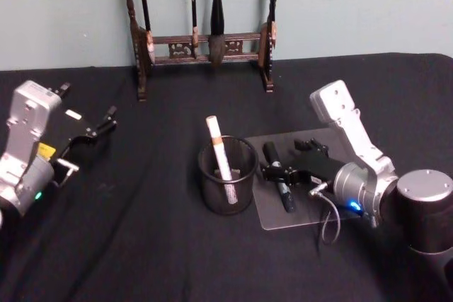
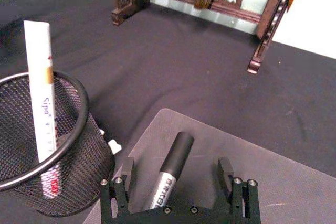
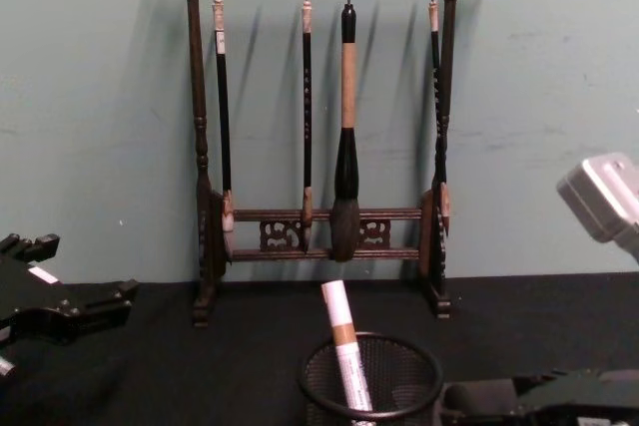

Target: Pick up the water-based marker from the table and place it into the pen holder.

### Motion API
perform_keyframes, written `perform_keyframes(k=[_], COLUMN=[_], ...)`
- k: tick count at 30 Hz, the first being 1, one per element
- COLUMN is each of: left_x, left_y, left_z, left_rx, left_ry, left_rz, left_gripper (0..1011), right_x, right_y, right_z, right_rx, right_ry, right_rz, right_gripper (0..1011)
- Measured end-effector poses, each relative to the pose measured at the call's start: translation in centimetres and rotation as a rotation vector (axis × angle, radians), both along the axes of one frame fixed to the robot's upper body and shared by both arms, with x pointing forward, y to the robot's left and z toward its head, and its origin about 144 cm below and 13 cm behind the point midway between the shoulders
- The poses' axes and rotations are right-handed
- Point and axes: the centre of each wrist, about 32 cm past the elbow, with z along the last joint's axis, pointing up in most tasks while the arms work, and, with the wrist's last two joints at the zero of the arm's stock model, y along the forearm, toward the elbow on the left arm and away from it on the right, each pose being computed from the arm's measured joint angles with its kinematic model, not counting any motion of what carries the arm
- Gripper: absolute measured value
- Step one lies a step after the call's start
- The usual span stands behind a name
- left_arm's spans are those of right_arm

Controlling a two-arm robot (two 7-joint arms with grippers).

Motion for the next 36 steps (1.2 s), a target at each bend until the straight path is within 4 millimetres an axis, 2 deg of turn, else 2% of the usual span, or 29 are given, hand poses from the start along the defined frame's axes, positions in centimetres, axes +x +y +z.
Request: perform_keyframes(k=[16,36], left_x=[0.0,0.0], left_y=[0.0,0.0], left_z=[0.0,0.0], left_rx=[0.000,0.000], left_ry=[0.000,0.000], left_rz=[0.000,0.000], left_gripper=[1001,1001], right_x=[0.9,1.1], right_y=[0.8,0.7], right_z=[-0.5,-1.0], right_rx=[-0.017,-0.012], right_ry=[0.033,0.047], right_rz=[-0.001,0.005], right_gripper=[1002,1002])
